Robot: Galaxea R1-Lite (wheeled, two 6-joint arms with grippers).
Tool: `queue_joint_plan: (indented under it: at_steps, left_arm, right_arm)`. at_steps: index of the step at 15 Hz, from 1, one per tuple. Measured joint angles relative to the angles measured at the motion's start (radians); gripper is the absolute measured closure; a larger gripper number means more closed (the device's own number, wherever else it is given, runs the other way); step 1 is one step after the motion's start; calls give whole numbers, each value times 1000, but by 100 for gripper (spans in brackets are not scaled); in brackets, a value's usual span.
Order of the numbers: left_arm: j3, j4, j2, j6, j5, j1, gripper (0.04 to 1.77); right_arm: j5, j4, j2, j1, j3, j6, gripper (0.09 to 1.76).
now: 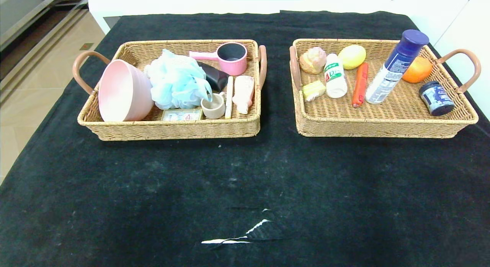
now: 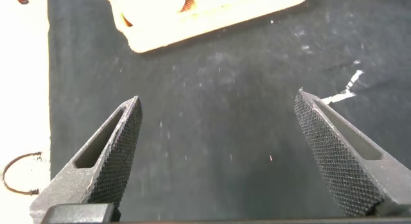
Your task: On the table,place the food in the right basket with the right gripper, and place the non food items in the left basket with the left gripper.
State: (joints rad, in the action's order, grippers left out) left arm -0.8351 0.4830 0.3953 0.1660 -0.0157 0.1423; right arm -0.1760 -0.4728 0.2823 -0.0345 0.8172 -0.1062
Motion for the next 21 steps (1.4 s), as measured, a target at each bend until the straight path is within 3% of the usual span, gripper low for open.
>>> queue_joint_plan:
  at_steps: [7, 9, 13, 15, 17, 19, 21]
  left_arm:
    - [23, 48, -107, -9, -17, -10, 9]
    - [21, 43, -112, -4, -25, -61, 9]
    - [79, 34, -156, -6, -88, -116, 9]
    - [137, 25, -214, -8, -150, -130, 9]
    - [216, -26, -282, -9, -183, -137, 9]
    - [327, -144, -336, -11, -181, -140, 9]
    - [451, -306, -367, -22, -151, -141, 9]
  right_arm:
    - [3, 10, -88, 18, -127, -1, 15]
    - [8, 12, -115, 26, -169, 0, 15]
    - [10, 13, -161, 27, -200, 0, 15]
    - [15, 13, -192, 27, -219, 1, 15]
    - [18, 21, -226, 27, -243, 0, 15]
    - [38, 56, -254, 28, -297, -15, 15]
    - [73, 205, -271, 29, -394, -30, 15]
